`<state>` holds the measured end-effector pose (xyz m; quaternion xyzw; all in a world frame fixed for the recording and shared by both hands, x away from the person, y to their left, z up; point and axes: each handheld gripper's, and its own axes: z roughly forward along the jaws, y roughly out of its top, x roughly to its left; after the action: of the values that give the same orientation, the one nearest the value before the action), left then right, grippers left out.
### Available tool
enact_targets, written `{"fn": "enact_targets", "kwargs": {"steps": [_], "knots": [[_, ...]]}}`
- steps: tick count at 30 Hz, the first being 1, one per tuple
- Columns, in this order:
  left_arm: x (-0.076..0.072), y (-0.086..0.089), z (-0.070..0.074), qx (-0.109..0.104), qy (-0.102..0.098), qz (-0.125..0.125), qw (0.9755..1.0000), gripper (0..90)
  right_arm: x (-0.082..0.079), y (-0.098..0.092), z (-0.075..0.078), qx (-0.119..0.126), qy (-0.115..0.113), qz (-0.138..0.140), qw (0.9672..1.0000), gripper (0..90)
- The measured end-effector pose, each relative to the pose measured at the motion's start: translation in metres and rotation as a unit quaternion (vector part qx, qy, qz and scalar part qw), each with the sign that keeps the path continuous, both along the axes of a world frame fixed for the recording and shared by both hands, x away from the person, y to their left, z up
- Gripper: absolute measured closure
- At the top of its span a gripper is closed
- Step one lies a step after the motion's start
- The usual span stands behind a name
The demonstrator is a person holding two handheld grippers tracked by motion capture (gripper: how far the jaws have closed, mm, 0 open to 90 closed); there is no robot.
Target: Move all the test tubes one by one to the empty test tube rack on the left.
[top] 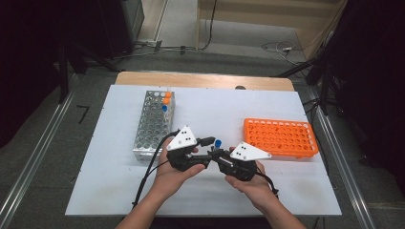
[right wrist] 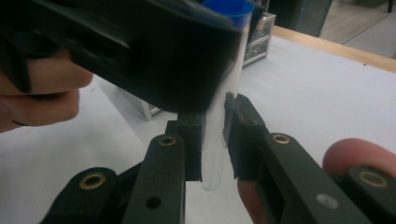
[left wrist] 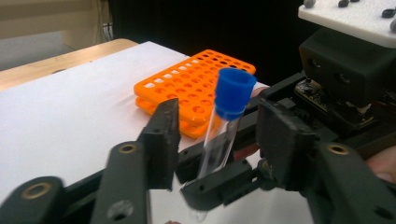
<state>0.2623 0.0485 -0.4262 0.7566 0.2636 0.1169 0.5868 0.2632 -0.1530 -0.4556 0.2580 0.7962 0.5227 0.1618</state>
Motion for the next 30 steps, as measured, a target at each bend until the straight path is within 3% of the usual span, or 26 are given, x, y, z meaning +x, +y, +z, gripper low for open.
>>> {"fn": "enact_targets", "kwargs": {"steps": [6,12,15,19,26,30], "knots": [[0.001,-0.001,-0.001,0.009,-0.005,-0.001,0.9999,73.1,-0.002,0.003,-0.001,-0.003,0.003,0.01,0.9999,74.9],[0.001,0.002,0.0,0.004,-0.015,0.005,0.9999,76.7,-0.001,0.001,-0.001,0.006,0.009,0.019,0.9998,72.0],[0.003,0.005,0.002,-0.003,-0.017,0.013,0.9998,76.8,0.001,-0.004,0.001,0.034,0.025,0.034,0.9985,64.4],[0.007,0.014,0.004,-0.004,-0.02,0.034,0.9992,76.8,0.001,-0.013,0.003,0.043,0.024,0.039,0.998,48.8],[0.017,0.044,0.009,0.007,-0.031,0.092,0.9952,76.8,0.0,-0.043,0.002,0.022,0.02,0.023,0.9993,13.1],[0.025,0.066,0.014,0.009,-0.036,0.127,0.9912,76.8,0.0,-0.068,-0.001,0.015,0.02,0.002,0.9997,3.9]]}}
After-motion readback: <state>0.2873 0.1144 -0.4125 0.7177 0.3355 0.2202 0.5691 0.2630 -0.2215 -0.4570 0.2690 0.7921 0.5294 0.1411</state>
